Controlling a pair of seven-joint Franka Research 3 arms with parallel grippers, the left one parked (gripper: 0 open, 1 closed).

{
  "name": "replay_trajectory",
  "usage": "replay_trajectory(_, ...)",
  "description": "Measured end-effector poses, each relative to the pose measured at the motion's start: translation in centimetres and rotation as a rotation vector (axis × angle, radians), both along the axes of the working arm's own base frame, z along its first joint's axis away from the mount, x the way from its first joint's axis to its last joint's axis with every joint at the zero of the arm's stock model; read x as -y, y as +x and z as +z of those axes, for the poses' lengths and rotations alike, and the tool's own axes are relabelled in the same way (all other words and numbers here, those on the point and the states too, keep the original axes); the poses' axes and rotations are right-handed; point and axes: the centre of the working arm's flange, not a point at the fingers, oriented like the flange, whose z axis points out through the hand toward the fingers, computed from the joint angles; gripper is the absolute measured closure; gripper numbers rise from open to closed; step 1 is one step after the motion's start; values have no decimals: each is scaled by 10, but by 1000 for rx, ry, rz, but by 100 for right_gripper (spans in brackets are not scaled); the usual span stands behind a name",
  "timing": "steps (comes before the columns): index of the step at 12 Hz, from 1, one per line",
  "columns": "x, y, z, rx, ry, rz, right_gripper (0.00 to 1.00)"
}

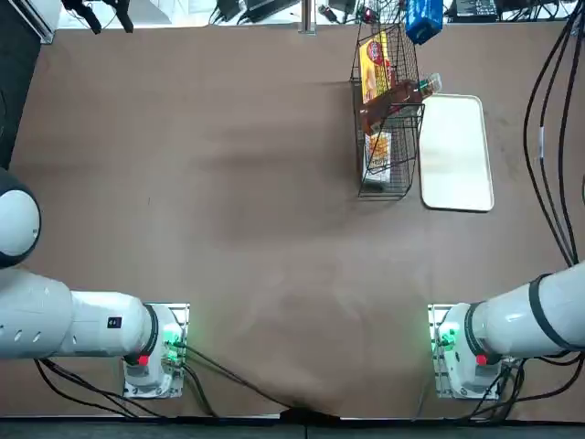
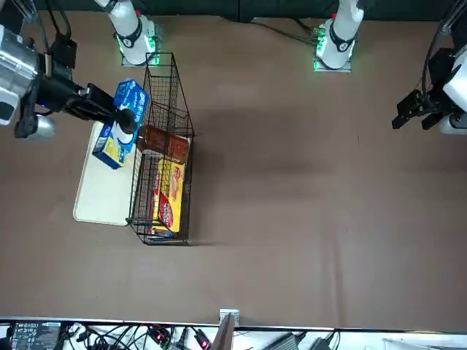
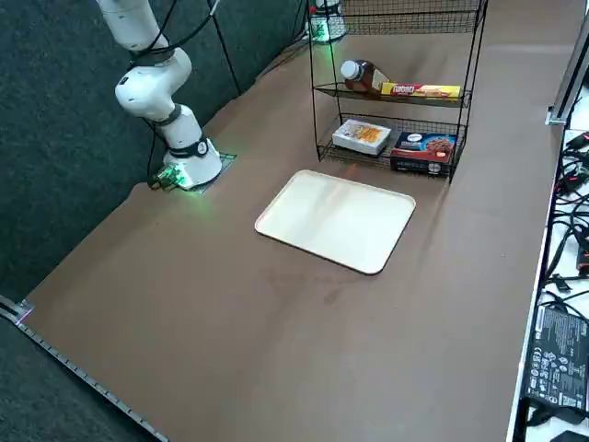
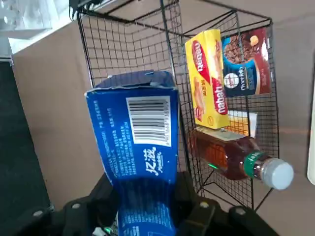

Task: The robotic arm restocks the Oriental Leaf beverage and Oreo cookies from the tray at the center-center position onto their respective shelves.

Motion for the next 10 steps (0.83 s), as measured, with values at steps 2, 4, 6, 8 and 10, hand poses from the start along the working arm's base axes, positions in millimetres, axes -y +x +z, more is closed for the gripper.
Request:
replay_trajectory(2,-11,0,-6,-9,-1,16,44)
replay_trajectory(4,-22,1,-12,-15,-2,33,44)
replay_trajectory(6,-33,2,-18,-20,-3,47,42)
replay_trajectory(8,-38,4,-25,-28,-11,54,42)
replay_trajectory(10,-42,5,-31,-35,-22,63,40)
